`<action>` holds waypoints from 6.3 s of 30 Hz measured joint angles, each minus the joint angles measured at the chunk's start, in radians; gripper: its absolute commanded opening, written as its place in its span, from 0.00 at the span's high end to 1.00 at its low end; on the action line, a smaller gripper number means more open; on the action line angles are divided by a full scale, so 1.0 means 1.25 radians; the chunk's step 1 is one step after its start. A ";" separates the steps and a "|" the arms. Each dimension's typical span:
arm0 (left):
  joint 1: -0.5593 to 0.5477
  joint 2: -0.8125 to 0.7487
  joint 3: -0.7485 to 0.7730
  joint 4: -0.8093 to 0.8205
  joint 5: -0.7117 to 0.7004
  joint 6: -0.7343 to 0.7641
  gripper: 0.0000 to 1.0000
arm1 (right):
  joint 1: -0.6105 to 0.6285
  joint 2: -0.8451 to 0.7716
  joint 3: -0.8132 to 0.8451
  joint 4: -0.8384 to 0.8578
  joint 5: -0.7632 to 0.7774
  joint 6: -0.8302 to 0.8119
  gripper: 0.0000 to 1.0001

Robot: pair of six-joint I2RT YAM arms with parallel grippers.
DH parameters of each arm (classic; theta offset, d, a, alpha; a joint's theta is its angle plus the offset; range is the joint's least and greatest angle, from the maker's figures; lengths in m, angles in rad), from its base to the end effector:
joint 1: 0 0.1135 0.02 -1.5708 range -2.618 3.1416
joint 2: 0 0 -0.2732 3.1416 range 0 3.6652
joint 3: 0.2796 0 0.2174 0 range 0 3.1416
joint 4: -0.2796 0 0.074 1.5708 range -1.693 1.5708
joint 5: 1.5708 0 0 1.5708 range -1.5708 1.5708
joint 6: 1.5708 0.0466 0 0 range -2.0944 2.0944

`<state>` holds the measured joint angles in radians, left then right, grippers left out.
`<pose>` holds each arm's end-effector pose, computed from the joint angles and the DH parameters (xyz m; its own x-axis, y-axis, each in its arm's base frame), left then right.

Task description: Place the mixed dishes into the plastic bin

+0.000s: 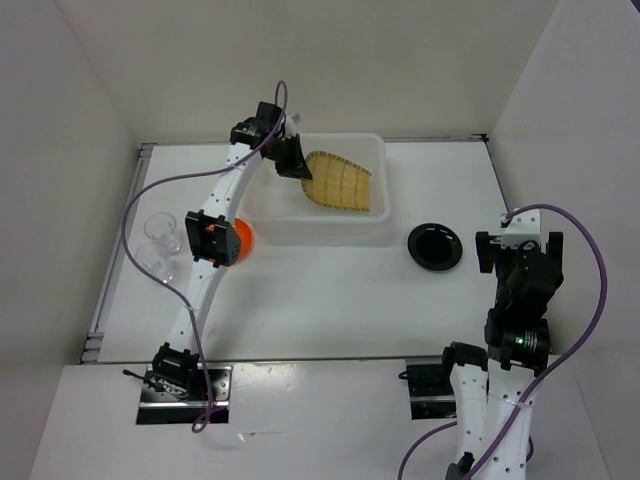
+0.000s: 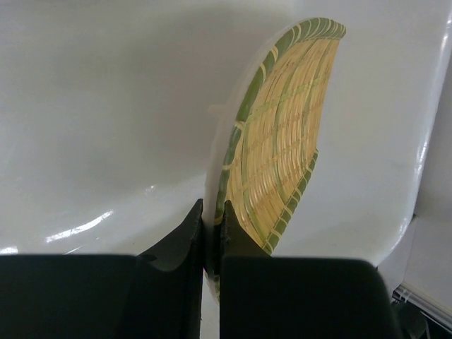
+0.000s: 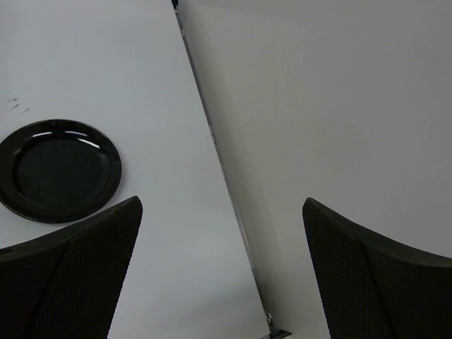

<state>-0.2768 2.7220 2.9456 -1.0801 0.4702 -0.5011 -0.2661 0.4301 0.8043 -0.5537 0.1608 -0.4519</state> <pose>0.5095 -0.1667 0.2423 -0.8916 -0.1919 -0.4101 0.1149 0.7802 -0.6149 0.0582 -0.0236 0.3382 -0.3347 -0.3555 -0.8727 0.2950 0.8400 -0.4554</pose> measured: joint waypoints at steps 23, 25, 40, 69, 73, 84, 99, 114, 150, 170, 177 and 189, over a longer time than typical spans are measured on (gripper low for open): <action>-0.012 0.127 0.115 -0.065 -0.053 -0.023 0.20 | 0.000 0.012 -0.010 0.023 0.016 0.032 0.02; -0.012 0.127 0.117 -0.064 -0.063 -0.023 0.14 | 0.000 0.017 -0.010 0.021 0.015 0.035 0.02; 0.040 -0.143 0.119 -0.009 -0.088 -0.043 0.00 | -0.011 0.262 0.000 0.007 -0.006 0.070 0.02; -0.094 -0.903 -0.529 -0.148 -0.397 -0.020 0.00 | -0.210 0.982 0.210 -0.063 -0.534 0.040 0.01; -0.089 -0.945 -0.576 -0.141 -0.412 -0.020 0.00 | -0.263 1.162 0.325 -0.135 -0.656 -0.009 0.01; -0.079 -0.983 -0.699 -0.131 -0.435 -0.027 0.00 | -0.310 1.209 0.344 -0.201 -0.791 -0.065 0.01; -0.079 -1.069 -0.773 -0.117 -0.452 -0.068 0.00 | -0.211 1.257 0.337 -0.180 -0.857 0.023 0.27; -0.073 -1.086 -0.818 -0.119 -0.452 -0.088 0.00 | -0.208 1.330 0.334 -0.181 -0.869 0.055 1.00; -0.072 -1.141 -0.896 -0.091 -0.456 -0.087 0.00 | -0.238 1.134 0.331 -0.405 -0.831 -0.181 1.00; -0.072 -1.195 -0.971 -0.055 -0.453 -0.103 0.00 | -0.018 0.934 0.344 -0.365 -0.836 -0.059 1.00; -0.072 -1.195 -0.971 -0.051 -0.448 -0.106 0.00 | -0.023 0.976 0.519 -0.427 -0.902 -0.061 1.00; -0.072 -1.189 -0.971 -0.051 -0.446 -0.110 0.00 | -0.003 1.129 0.779 -0.426 -0.937 0.013 1.00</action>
<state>-0.3672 1.2362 1.7317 -1.1435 -0.0879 -0.6380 -0.2699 1.8412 1.7786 -1.0859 -1.0103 -0.4355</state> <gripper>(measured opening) 1.000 0.023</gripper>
